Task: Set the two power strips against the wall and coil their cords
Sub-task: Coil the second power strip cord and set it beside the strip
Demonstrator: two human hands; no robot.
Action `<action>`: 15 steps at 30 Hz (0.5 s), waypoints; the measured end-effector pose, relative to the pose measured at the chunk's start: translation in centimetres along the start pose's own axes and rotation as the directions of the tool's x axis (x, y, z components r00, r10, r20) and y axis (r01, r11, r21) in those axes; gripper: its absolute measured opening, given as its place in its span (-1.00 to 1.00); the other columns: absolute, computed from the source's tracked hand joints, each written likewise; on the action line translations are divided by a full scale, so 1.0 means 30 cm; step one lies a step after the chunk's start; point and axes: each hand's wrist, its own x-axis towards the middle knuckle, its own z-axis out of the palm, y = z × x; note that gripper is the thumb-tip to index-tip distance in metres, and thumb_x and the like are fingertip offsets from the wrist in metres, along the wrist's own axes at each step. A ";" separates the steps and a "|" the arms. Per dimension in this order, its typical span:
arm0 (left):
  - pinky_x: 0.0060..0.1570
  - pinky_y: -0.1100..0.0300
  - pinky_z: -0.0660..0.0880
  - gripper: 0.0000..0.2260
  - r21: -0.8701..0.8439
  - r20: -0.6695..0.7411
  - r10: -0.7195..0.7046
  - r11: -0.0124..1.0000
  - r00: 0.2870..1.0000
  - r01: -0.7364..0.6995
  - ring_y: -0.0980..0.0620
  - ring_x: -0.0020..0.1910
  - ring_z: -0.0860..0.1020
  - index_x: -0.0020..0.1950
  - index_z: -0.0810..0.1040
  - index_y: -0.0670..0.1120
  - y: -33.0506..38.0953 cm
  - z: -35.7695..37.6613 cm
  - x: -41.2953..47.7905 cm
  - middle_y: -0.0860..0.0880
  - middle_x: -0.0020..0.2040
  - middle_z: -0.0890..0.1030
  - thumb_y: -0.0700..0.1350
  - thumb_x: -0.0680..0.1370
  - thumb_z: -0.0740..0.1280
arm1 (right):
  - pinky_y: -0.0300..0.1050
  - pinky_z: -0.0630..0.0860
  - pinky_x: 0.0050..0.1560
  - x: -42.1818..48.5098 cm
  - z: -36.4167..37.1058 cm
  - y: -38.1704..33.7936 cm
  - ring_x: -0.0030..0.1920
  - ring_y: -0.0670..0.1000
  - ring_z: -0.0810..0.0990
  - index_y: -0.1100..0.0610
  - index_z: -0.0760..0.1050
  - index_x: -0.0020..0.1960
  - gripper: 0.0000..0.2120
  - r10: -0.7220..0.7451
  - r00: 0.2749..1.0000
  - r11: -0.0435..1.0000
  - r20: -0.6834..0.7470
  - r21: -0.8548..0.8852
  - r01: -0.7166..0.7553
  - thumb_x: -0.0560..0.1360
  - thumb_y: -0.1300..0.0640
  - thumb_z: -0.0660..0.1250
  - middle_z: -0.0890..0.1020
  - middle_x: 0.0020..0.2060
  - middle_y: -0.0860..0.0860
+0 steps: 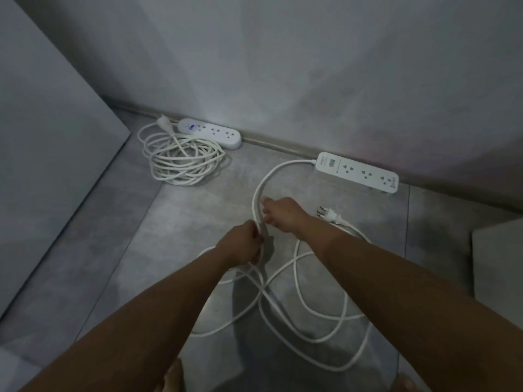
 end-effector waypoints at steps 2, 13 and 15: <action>0.04 -0.04 0.54 -0.76 -0.021 -0.022 0.053 0.998 0.998 -0.054 -0.19 -0.02 0.62 0.15 0.45 -0.13 0.021 0.002 -0.003 -0.19 0.02 0.66 -0.01 0.60 0.18 | -0.13 0.48 -0.18 -0.007 0.013 -0.023 -0.24 0.07 0.56 0.28 0.59 0.03 -0.71 0.012 0.999 0.997 0.042 0.081 -0.015 0.56 0.05 0.27 0.61 -0.18 0.14; 0.25 -0.11 0.25 -0.54 0.541 0.002 -0.005 0.841 1.000 0.003 -0.11 0.28 0.40 0.30 0.45 0.02 0.053 -0.048 -0.006 -0.07 0.26 0.47 0.18 0.46 0.31 | -0.29 0.17 -0.54 0.019 -0.086 -0.172 -0.46 -0.08 0.23 0.15 0.51 -0.08 -0.79 -0.049 0.998 0.947 -0.030 0.316 0.056 0.60 0.19 0.11 0.34 -0.41 0.02; 0.31 -0.18 0.14 -0.42 0.588 0.043 -0.085 0.808 0.995 0.044 -0.12 0.36 0.31 0.37 0.37 0.02 0.050 -0.070 -0.010 -0.08 0.34 0.40 0.27 0.44 0.27 | -0.32 0.11 -0.59 0.024 -0.128 -0.182 -0.47 -0.07 0.19 0.15 0.53 -0.04 -0.78 -0.091 0.994 0.960 -0.067 0.261 0.105 0.60 0.21 0.11 0.32 -0.42 0.02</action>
